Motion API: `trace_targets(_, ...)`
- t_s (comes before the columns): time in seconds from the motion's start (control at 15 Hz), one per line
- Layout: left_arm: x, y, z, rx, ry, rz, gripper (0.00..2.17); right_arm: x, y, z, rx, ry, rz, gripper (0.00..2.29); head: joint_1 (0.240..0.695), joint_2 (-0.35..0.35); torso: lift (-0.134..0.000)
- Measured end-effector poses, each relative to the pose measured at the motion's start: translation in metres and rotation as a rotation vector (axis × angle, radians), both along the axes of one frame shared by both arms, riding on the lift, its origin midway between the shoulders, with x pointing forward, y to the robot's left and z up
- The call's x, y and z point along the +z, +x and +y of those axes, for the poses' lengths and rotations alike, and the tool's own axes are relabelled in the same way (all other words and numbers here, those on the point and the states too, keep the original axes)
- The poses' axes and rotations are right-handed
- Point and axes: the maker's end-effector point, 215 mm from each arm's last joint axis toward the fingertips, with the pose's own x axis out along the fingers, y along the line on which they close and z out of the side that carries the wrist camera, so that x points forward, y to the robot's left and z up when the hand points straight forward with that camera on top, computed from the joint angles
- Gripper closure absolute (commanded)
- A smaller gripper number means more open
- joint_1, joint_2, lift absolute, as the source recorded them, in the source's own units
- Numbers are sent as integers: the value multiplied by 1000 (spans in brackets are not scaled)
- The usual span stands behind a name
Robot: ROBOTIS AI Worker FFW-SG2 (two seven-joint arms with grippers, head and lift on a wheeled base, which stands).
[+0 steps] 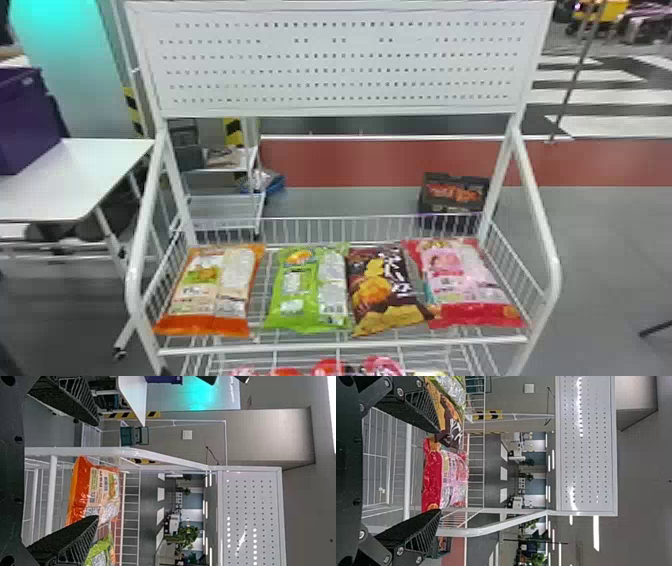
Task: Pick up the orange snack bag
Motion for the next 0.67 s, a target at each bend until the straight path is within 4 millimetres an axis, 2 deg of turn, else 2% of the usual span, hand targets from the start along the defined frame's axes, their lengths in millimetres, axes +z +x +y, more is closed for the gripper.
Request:
trace_targets(0.33, -14, 44, -29, -38, -14, 35, 46, 2, -1, 0, 0, 2, -12, 194, 499, 0, 0)
trace_targets(0.67, -38, 92, -63, -86, 21, 102, 46, 3, 0, 2, 2, 5, -18, 194, 499, 0, 0)
